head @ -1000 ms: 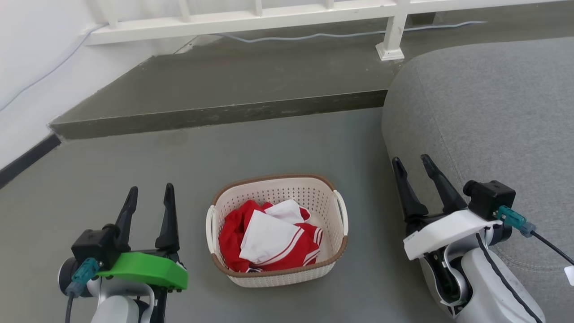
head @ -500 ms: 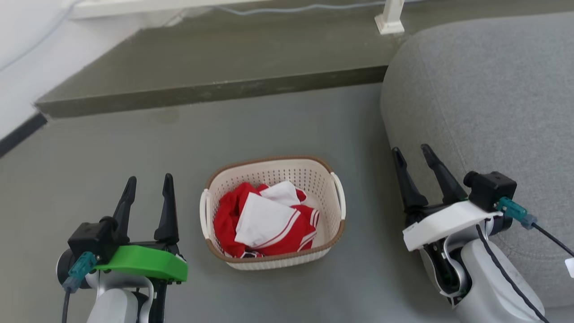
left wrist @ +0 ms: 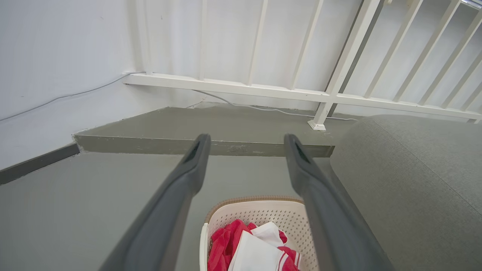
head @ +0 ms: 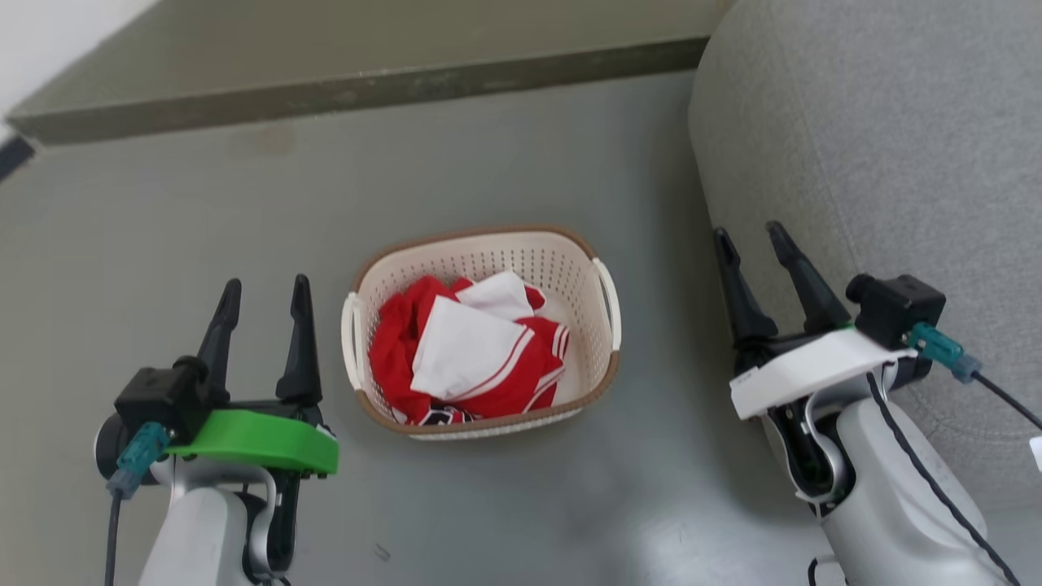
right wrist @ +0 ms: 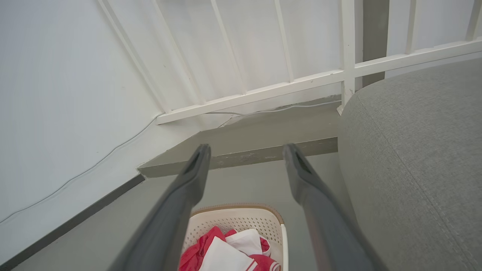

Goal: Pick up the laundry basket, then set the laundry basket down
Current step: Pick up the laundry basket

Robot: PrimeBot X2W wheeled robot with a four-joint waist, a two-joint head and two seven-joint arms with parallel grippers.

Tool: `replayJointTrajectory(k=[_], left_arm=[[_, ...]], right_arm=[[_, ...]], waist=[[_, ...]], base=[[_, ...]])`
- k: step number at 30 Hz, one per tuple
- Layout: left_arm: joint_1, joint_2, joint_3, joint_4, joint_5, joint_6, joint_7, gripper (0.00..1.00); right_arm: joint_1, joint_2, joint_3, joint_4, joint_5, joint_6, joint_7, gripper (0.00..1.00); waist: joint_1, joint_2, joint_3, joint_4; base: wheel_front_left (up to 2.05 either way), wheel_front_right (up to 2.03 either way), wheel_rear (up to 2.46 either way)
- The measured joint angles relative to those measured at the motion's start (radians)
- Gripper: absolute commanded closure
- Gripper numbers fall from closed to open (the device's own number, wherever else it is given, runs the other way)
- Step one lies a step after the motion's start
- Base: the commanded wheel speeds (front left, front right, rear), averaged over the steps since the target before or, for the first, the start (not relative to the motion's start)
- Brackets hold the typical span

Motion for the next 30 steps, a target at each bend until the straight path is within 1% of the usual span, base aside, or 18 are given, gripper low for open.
replayJointTrajectory(k=[16, 24, 30], left_arm=[[-0.103, -0.003, 0.028, 0.017, 0.016, 0.000, 0.000, 0.00], [-0.171, -0.005, 0.033, 0.044, 0.024, -0.008, 0.000, 0.00], [-0.228, -0.004, 0.041, 0.090, 0.025, -0.014, 0.000, 0.00]], right_arm=[[-0.121, 0.007, -0.008, 0.028, -0.026, 0.009, 0.000, 0.00], [-0.195, 0.008, -0.009, 0.057, -0.026, 0.012, -0.002, 0.00], [-0.258, 0.010, -0.007, 0.083, -0.027, 0.017, -0.002, 0.00]], waist=[[0.0001, 0.0000, 0.169, -0.016], [0.0001, 0.0000, 0.264, -0.020], [0.0001, 0.0000, 0.340, -0.019]], base=[[0.00, 0.00, 0.00], [0.00, 0.00, 0.00], [0.00, 0.00, 0.00]])
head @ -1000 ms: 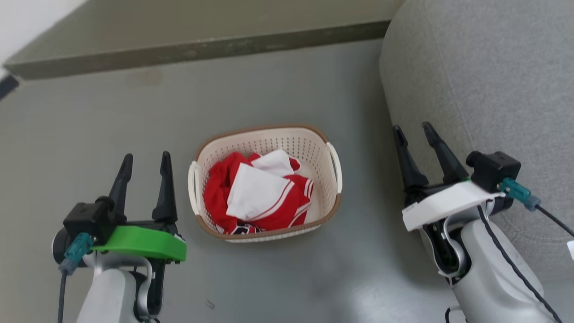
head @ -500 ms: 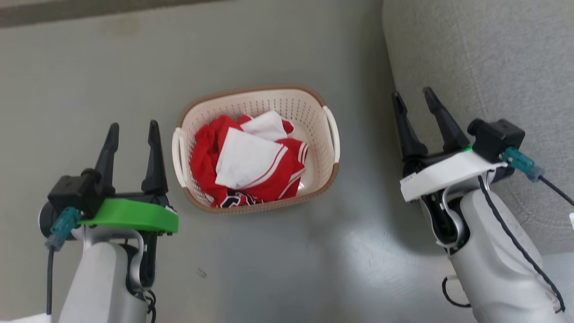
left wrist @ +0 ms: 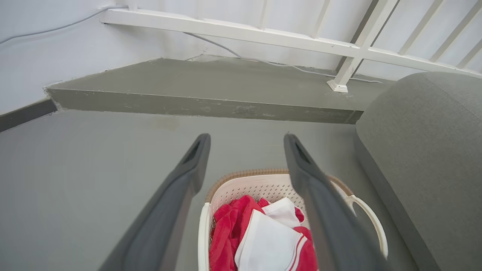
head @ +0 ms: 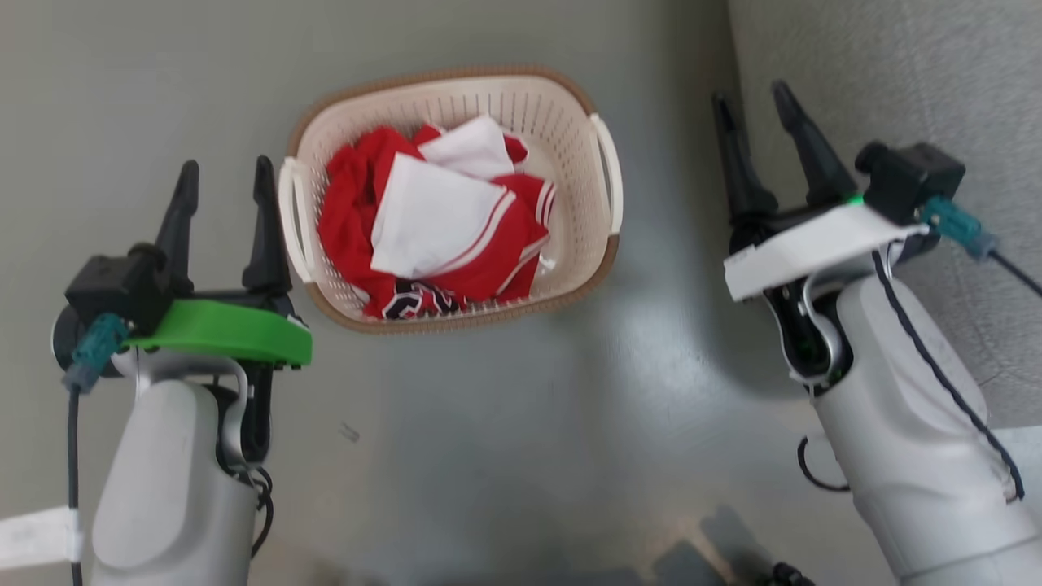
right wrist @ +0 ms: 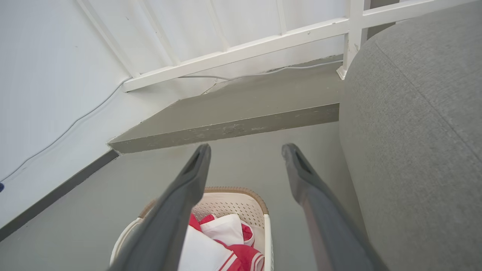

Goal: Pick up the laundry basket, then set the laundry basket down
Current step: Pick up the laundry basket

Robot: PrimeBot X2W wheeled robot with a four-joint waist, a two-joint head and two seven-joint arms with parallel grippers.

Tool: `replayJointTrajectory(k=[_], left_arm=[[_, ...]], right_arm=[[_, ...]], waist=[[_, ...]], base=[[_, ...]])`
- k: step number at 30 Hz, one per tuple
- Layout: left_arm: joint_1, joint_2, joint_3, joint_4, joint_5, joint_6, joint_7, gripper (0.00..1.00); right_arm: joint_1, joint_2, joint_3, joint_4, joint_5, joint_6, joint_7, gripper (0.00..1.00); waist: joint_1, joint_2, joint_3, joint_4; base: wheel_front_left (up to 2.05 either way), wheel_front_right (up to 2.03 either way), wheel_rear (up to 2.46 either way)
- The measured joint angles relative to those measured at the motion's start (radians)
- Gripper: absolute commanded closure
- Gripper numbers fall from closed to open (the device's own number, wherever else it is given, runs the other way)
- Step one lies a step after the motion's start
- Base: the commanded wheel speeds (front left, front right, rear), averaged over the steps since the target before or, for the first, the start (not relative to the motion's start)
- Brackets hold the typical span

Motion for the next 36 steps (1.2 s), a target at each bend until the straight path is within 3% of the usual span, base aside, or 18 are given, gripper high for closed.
replayJointTrajectory(k=[17, 36], left_arm=[[-0.192, 0.012, 0.017, 0.213, 0.000, -0.002, 0.006, 0.00], [-0.382, 0.011, 0.020, 0.480, -0.014, -0.013, 0.066, 0.00]], right_arm=[[-0.178, 0.003, 0.005, 0.131, 0.000, 0.009, 0.000, 0.00], [-0.330, 0.004, 0.066, 0.375, 0.046, 0.035, 0.000, 0.00]], waist=[[0.0000, 0.0000, 0.194, 0.001], [-0.0001, 0.0000, 0.323, 0.023]], base=[[0.00, 0.00, 0.00], [0.00, 0.00, 0.00]])
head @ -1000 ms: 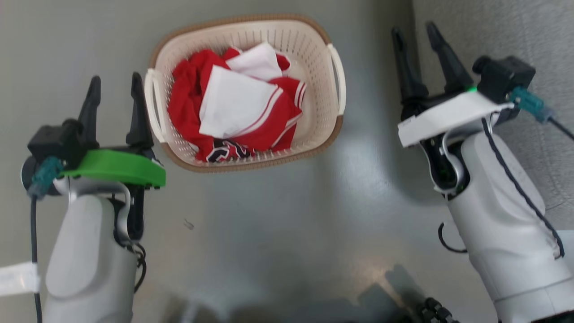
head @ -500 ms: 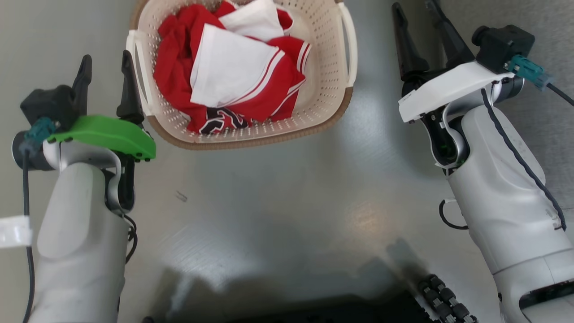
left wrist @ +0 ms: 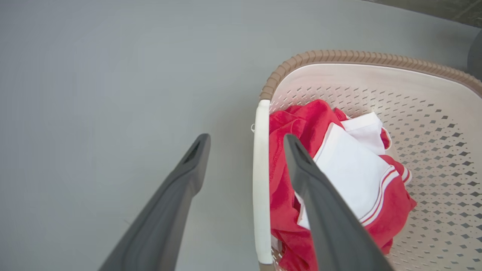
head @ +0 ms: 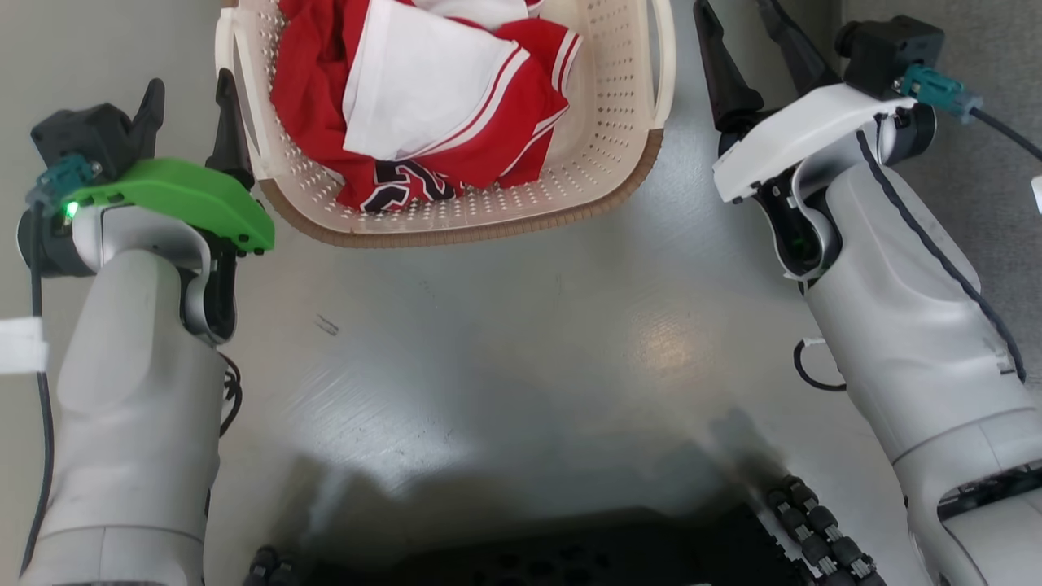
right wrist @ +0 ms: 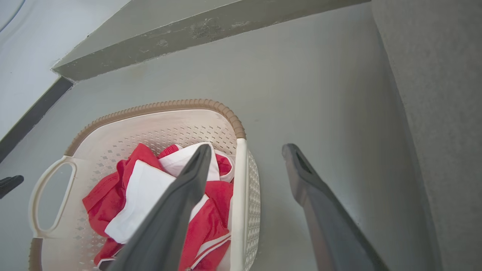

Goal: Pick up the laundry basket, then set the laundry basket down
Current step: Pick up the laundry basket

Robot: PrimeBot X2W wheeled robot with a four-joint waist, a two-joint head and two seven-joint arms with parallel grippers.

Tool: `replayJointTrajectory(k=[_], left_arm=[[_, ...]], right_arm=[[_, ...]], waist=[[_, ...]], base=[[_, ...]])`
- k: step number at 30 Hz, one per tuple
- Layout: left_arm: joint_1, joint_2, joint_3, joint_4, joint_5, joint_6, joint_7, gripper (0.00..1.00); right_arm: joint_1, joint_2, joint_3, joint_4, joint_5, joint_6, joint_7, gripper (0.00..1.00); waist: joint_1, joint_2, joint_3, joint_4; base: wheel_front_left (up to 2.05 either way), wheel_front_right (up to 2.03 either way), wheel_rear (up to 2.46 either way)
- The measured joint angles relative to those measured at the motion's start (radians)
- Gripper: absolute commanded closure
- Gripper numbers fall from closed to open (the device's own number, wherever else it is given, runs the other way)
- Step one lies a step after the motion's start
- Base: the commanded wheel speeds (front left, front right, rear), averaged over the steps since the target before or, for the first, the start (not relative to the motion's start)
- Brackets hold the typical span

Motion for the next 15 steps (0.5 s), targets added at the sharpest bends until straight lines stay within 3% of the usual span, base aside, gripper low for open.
replayJointTrajectory(k=[15], left_arm=[[-0.110, -0.007, -0.019, 0.116, -0.006, -0.025, 0.000, 0.00]], right_arm=[[-0.097, -0.001, 0.092, 0.102, 0.092, 0.005, 0.003, 0.00]], waist=[[0.0000, 0.0000, 0.070, 0.013]], base=[[0.00, 0.00, 0.00]])
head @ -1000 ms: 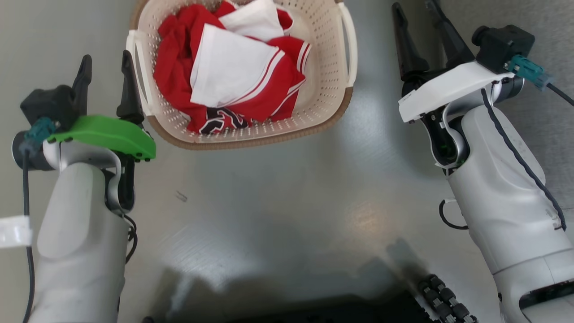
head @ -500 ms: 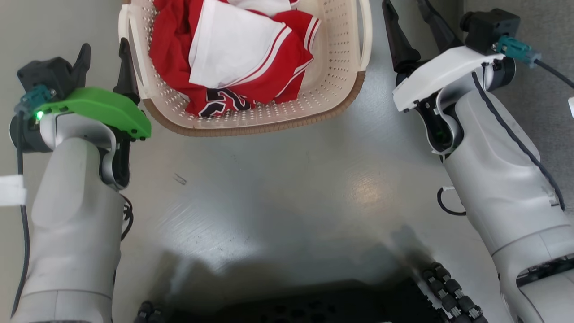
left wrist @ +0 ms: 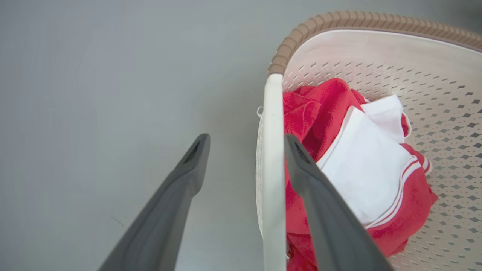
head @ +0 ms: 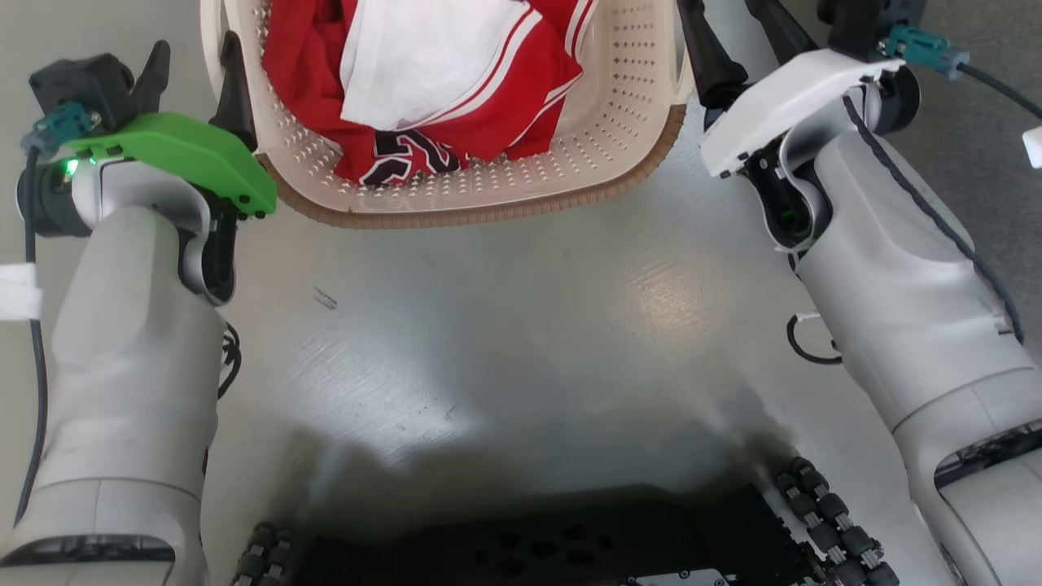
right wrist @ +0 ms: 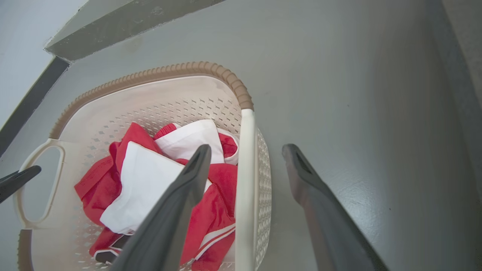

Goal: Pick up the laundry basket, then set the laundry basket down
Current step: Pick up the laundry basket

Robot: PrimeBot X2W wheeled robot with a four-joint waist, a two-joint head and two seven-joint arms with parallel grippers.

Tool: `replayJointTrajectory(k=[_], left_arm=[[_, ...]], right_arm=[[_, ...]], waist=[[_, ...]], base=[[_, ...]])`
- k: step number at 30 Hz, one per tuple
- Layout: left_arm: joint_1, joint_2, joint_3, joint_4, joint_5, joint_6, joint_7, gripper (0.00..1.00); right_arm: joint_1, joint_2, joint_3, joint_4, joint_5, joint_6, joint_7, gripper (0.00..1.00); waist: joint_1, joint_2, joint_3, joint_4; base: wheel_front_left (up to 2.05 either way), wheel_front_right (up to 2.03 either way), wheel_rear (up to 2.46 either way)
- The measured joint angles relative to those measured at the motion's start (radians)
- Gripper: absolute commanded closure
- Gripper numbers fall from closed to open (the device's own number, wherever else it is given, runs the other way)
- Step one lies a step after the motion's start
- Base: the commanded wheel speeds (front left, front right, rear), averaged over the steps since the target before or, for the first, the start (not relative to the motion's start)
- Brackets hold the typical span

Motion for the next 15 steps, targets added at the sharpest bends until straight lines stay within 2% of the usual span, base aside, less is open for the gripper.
replayJointTrajectory(k=[15], left_arm=[[-0.081, -0.010, -0.029, 0.127, -0.004, -0.016, 0.009, 0.00]], right_arm=[[-0.062, -0.001, 0.080, 0.091, 0.110, 0.005, 0.022, 0.00]], waist=[[-0.0001, 0.0000, 0.048, 0.010]], base=[[0.00, 0.00, 0.00]])
